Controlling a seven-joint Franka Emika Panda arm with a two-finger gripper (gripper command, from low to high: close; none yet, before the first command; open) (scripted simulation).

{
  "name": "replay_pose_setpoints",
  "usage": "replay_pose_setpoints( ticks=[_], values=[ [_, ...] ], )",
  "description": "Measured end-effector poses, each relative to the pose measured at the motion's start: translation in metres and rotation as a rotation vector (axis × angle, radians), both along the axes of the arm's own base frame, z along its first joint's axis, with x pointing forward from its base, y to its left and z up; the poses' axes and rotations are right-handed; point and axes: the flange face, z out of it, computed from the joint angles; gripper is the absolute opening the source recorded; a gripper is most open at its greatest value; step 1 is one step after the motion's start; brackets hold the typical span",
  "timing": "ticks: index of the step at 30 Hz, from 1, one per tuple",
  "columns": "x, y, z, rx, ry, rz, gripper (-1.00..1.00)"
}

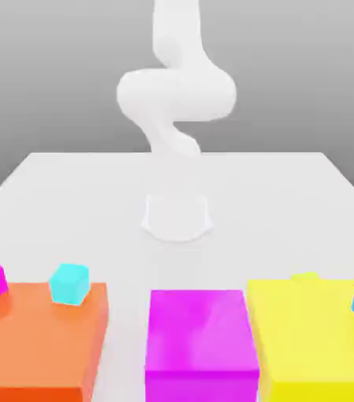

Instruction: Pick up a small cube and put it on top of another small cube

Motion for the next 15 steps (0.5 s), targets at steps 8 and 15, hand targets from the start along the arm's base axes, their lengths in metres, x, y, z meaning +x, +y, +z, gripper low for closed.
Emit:
replay_pose_setpoints(
  ticks=[8, 15],
  values=[
    [0.037, 0.044, -0.070, -0.270, 0.095, 0.360, 0.00],
    [0.054, 0.083, -0.133, -0.481, 0.160, 0.690, 0.00]
  ],
)
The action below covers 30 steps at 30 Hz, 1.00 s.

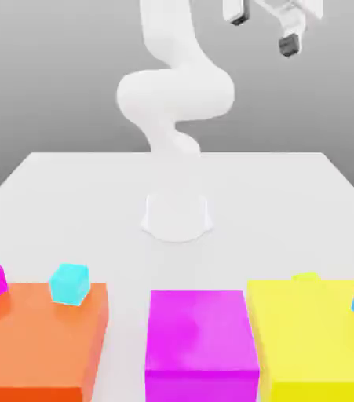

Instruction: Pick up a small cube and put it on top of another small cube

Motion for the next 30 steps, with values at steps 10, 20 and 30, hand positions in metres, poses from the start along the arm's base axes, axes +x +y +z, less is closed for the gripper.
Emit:
replay_pose_setpoints(
  ticks=[10, 20, 30],
  values=[
    [0.003, 0.054, -0.093, -0.256, 0.093, 0.503, 0.00],
    [-0.019, 0.100, -0.184, -0.463, 0.163, 1.036, 0.00],
    [-0.063, 0.135, -0.269, -0.613, 0.201, 1.594, 0.00]
  ],
)
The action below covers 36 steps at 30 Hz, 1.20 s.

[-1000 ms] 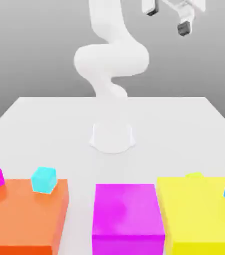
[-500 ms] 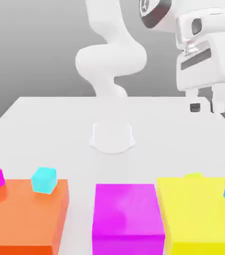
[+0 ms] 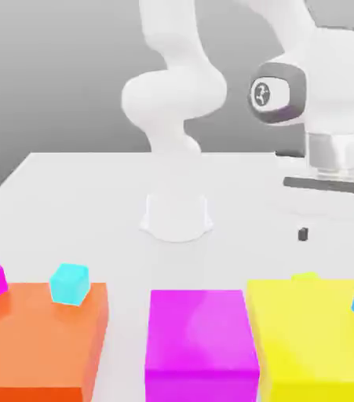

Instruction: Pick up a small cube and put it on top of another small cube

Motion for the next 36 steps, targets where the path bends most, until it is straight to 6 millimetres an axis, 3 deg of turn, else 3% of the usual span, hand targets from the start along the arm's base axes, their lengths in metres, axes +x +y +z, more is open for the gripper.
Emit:
replay_pose_setpoints(
  ticks=[12, 19, 20, 27, 36],
  values=[
    [-0.077, 0.025, -0.088, -0.105, 0.126, 0.684, 0.00],
    [-0.079, 0.024, -0.150, -0.107, 0.136, 0.724, 0.00],
    [-0.080, 0.024, -0.157, -0.108, 0.136, 0.725, -1.00],
    [-0.080, 0.024, -0.157, -0.108, 0.137, 0.725, -1.00],
    [-0.074, 0.026, -0.080, -0.094, 0.102, 0.662, -1.00]
  ],
)
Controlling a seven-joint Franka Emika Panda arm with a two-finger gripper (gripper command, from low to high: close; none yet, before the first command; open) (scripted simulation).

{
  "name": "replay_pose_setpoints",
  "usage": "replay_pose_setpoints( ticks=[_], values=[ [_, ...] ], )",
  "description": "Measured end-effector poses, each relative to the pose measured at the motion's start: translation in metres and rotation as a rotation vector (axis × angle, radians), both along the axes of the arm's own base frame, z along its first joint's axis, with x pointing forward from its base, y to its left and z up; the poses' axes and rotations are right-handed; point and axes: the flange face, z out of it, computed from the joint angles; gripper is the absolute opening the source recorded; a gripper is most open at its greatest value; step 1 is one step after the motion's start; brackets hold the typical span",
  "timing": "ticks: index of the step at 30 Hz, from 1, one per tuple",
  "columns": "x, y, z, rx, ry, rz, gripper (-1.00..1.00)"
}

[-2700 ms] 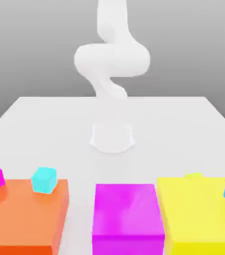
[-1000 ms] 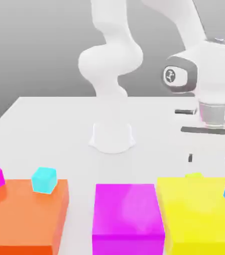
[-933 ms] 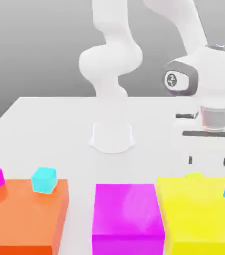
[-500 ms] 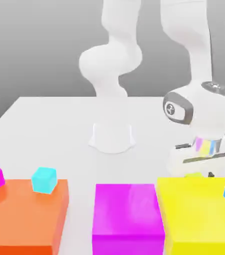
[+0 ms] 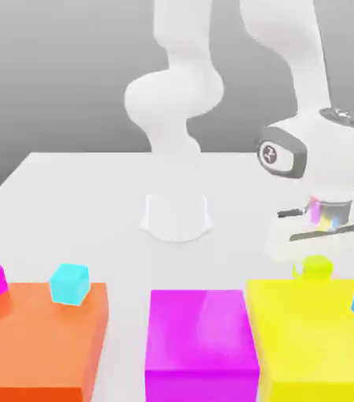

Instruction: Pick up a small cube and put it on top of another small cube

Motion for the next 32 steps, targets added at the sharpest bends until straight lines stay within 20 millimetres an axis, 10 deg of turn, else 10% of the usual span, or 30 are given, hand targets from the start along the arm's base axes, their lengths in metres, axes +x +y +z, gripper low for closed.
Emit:
replay_pose_setpoints(
  ticks=[2, 5, 13, 23, 28, 29, 32],
  values=[
    [0.014, -0.011, 0.012, -0.002, -0.014, -0.041, -1.00],
    [0.063, -0.076, 0.029, -0.017, -0.023, -0.217, -1.00],
    [0.112, -0.219, 0.071, -0.040, -0.021, -0.508, -1.00],
    [0.077, -0.418, 0.110, -0.018, 0.033, -0.897, -1.00],
    [0.070, -0.434, 0.065, -0.002, 0.041, -0.933, -1.00],
    [0.069, -0.435, 0.054, -0.004, 0.041, -0.935, 1.00],
    [0.069, -0.435, 0.054, -0.004, 0.041, -0.935, 1.00]
  ],
)
